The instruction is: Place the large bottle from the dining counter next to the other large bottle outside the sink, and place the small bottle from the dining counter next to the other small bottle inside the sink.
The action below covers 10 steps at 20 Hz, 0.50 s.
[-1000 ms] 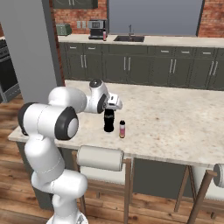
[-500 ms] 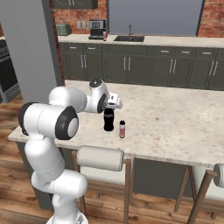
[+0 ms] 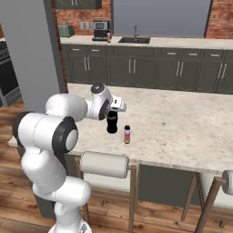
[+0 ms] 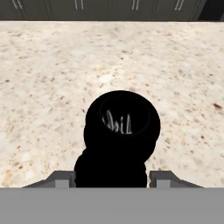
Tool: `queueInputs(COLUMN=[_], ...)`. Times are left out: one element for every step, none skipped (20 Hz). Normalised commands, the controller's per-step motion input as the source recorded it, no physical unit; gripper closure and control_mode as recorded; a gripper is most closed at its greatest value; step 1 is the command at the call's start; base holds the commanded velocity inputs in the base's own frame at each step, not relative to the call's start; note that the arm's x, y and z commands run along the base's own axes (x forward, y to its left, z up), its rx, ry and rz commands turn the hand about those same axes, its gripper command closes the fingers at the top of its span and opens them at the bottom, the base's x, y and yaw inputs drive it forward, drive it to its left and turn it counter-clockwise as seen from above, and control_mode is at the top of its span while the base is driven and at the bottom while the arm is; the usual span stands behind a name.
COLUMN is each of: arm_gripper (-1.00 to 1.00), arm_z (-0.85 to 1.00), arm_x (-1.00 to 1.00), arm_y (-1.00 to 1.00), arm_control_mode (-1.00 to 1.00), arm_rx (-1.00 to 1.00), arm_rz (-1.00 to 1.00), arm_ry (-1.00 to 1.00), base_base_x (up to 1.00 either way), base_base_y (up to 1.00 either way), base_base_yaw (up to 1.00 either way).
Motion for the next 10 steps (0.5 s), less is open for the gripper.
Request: queueInputs(arm_gripper=[1.00, 1.00, 1.00, 1.00, 1.00, 1.00, 1.00, 1.00, 1.00, 1.00], arm_z=[0.19, 0.21, 0.09, 0.00, 0.00, 0.00, 0.00, 0.00, 0.00, 0.00], arm_x=[-0.17, -0.20, -0.11, -0.02, 0.00, 0.00, 0.00, 0.00, 0.00, 0.00], arm_y=[0.00, 0.00, 0.00, 0.00, 0.00, 0.00, 0.00, 0.00, 0.00, 0.00], arm_control_mode=[-1.00, -1.00, -1.00, -1.00, -1.00, -1.00, -1.00, -1.00, -1.00, -1.00], arm_rx=[0.03, 0.02, 0.02, 0.00, 0.00, 0.00, 0.00, 0.00, 0.00, 0.00], arm_rz=[0.00, 0.00, 0.00, 0.00, 0.00, 0.00, 0.00, 0.00, 0.00, 0.00], arm_ry=[-0.09, -0.09, -0.06, -0.03, -0.01, 0.00, 0.00, 0.00, 0.00, 0.00], base_base_x=[0.00, 0.00, 0.00, 0.00, 0.00, 0.00, 0.00, 0.00, 0.00, 0.00], base_base_y=[0.00, 0.00, 0.00, 0.00, 0.00, 0.00, 0.00, 0.00, 0.00, 0.00], base_base_yaw=[0.00, 0.00, 0.00, 0.00, 0.00, 0.00, 0.00, 0.00, 0.00, 0.00])
